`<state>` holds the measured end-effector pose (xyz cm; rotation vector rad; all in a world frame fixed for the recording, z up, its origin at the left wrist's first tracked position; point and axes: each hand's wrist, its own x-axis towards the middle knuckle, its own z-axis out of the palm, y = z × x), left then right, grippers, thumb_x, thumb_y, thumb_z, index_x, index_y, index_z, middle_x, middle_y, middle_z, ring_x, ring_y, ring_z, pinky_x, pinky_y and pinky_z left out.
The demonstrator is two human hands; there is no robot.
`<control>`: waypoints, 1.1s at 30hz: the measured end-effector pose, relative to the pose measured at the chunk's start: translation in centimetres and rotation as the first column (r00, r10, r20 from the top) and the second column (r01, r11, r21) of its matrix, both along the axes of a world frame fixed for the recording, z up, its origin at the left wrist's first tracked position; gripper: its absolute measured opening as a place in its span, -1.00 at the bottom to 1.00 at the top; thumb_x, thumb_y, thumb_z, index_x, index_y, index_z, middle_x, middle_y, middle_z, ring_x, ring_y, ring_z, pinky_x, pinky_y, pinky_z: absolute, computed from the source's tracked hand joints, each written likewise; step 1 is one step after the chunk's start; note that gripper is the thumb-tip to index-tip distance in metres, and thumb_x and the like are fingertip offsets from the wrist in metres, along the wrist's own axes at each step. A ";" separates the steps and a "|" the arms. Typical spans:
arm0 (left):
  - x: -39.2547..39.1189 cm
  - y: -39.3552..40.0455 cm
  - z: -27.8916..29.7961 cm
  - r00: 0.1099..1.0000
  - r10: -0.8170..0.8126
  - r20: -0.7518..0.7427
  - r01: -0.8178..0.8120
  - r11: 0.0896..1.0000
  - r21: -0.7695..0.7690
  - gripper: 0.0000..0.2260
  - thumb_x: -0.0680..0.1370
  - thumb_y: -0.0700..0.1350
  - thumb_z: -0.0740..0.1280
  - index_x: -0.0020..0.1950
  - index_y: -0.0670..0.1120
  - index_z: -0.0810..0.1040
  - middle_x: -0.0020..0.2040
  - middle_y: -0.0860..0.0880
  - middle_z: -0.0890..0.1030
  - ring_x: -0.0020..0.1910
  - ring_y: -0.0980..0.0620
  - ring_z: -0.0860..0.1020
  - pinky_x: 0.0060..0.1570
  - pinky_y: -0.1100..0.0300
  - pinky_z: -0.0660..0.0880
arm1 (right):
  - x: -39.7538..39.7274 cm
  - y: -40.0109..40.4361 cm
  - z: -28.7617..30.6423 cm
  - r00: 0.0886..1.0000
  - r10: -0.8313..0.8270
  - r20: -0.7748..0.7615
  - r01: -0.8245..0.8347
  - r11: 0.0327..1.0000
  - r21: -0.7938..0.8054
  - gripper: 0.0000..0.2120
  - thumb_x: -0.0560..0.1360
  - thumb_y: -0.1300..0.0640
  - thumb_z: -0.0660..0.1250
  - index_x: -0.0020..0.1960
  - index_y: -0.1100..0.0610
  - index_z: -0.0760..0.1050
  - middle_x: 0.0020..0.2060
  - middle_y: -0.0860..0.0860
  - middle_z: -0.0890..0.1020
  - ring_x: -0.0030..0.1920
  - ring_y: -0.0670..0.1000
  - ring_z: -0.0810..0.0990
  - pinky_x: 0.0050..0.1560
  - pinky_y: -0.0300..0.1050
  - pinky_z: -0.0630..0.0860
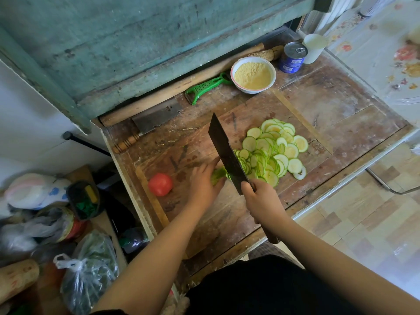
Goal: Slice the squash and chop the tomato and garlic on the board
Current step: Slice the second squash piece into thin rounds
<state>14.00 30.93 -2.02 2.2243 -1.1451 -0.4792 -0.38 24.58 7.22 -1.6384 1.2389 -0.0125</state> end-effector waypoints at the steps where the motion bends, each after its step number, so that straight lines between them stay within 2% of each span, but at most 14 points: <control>1: 0.0 0.0 0.1 1.000 -0.003 -0.002 0.003 1.000 0.004 -0.48 0.49 0.01 0.38 0.43 0.07 0.34 0.10 0.00 0.53 0.06 -0.04 0.40 0.03 0.06 0.38 | 0.0 0.0 0.1 1.000 -0.001 0.004 0.001 1.000 0.007 -0.68 0.56 0.04 0.13 -0.25 0.25 0.35 -0.44 0.09 0.38 -0.45 0.06 0.36 -0.44 -0.07 0.41; 9: -0.1 0.0 0.2 1.000 0.009 -0.012 -0.009 1.000 -0.001 -0.49 0.48 -0.01 0.40 0.41 0.03 0.39 0.12 -0.01 0.53 0.07 -0.04 0.40 0.06 0.05 0.39 | 0.2 0.2 0.4 1.000 0.007 -0.005 -0.007 0.998 0.059 -0.71 0.57 0.05 0.11 -0.22 0.22 0.37 -0.42 0.12 0.40 -0.46 0.07 0.37 -0.52 -0.10 0.46; 13: -0.1 0.0 0.3 1.000 0.015 -0.024 -0.015 1.000 -0.005 -0.51 0.47 -0.03 0.40 0.39 0.01 0.40 0.11 -0.02 0.54 0.08 -0.05 0.41 0.06 0.04 0.40 | 0.2 0.2 0.2 1.000 0.010 -0.021 -0.009 0.999 0.040 -0.64 0.56 0.04 0.11 -0.14 0.36 0.39 -0.43 0.10 0.40 -0.45 0.07 0.38 -0.47 -0.05 0.46; 21: -0.1 0.0 0.5 0.999 0.027 -0.033 -0.027 1.000 -0.015 -0.52 0.47 -0.05 0.42 0.37 -0.04 0.43 0.10 -0.04 0.55 0.07 -0.07 0.42 0.03 0.03 0.40 | 0.4 0.0 -0.3 0.998 0.042 -0.039 -0.043 0.999 -0.006 -0.62 0.55 0.02 0.13 -0.14 0.36 0.41 -0.45 0.07 0.39 -0.45 0.06 0.38 -0.37 0.05 0.49; 23: -0.1 -0.1 0.6 0.999 0.028 -0.037 -0.029 0.999 -0.015 -0.52 0.47 -0.04 0.42 0.36 -0.05 0.44 0.10 -0.05 0.56 0.07 -0.07 0.43 0.03 0.01 0.41 | 0.5 0.0 -0.4 0.998 0.050 -0.037 -0.050 0.999 -0.014 -0.65 0.55 0.02 0.13 -0.21 0.30 0.39 -0.47 0.05 0.37 -0.46 0.05 0.36 -0.37 0.09 0.51; 25: -0.1 -0.1 0.5 0.999 0.028 -0.035 -0.028 1.000 -0.013 -0.52 0.47 -0.03 0.42 0.36 -0.04 0.44 0.09 -0.04 0.56 0.06 -0.07 0.43 0.02 0.01 0.41 | 0.7 0.1 -0.5 0.998 0.051 -0.036 -0.052 0.998 -0.023 -0.70 0.55 0.03 0.13 -0.26 0.21 0.35 -0.48 0.03 0.36 -0.47 0.03 0.34 -0.39 0.04 0.48; 29: 0.0 -0.2 0.3 0.999 0.024 -0.025 -0.024 1.000 0.008 -0.51 0.47 -0.02 0.42 0.37 -0.03 0.42 0.08 -0.03 0.55 0.05 -0.07 0.42 -0.02 0.08 0.37 | 1.3 0.3 -1.3 0.997 0.050 -0.056 -0.052 0.998 -0.033 -0.70 0.55 0.02 0.12 -0.27 0.19 0.32 -0.46 0.02 0.36 -0.46 0.02 0.33 -0.38 -0.02 0.44; 33: 0.0 -0.2 0.2 1.000 0.014 -0.011 -0.014 0.999 0.039 -0.48 0.48 -0.01 0.40 0.41 -0.04 0.37 0.17 -0.02 0.52 0.14 -0.06 0.41 0.10 0.07 0.38 | 2.1 0.0 -1.8 0.997 0.043 -0.067 -0.044 0.999 -0.010 -0.69 0.56 -0.01 0.13 -0.27 0.16 0.33 -0.45 0.03 0.40 -0.45 0.05 0.37 -0.36 0.02 0.48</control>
